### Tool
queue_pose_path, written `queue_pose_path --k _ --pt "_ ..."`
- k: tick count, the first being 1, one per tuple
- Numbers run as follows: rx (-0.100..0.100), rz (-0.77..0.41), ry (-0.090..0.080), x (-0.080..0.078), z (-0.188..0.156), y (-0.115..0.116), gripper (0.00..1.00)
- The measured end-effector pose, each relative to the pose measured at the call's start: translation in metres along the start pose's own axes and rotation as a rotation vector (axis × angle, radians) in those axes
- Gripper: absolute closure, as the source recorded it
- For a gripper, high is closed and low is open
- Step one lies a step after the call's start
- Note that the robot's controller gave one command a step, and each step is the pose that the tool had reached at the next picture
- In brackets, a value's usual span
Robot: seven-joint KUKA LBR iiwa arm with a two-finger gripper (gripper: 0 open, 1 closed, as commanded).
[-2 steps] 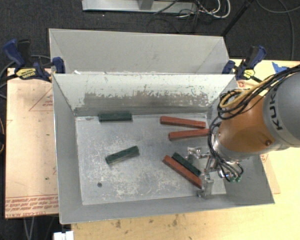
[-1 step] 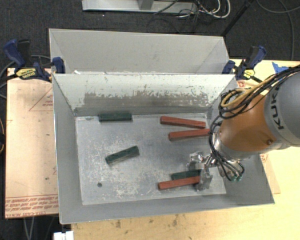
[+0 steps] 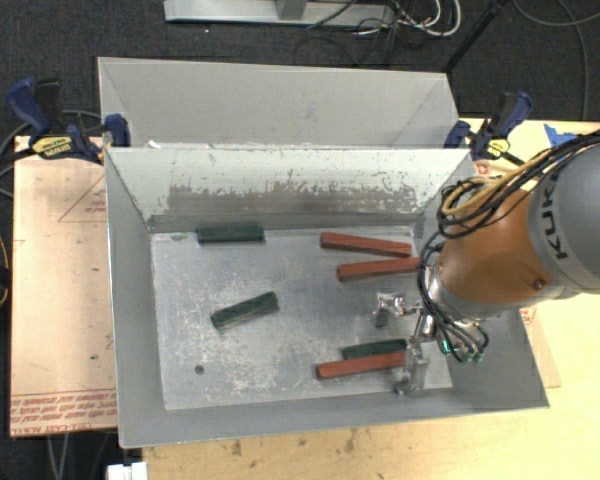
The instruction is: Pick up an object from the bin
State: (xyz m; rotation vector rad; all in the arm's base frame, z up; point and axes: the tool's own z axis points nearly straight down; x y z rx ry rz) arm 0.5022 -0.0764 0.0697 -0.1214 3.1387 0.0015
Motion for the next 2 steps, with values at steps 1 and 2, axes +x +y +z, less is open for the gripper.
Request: queue_pose_path --k 1,2 --pt "0.001 0.000 -0.001 0.000 0.000 0.000 1.00" --pt "0.004 -0.274 -0.010 -0.046 -0.173 -0.008 1.00"
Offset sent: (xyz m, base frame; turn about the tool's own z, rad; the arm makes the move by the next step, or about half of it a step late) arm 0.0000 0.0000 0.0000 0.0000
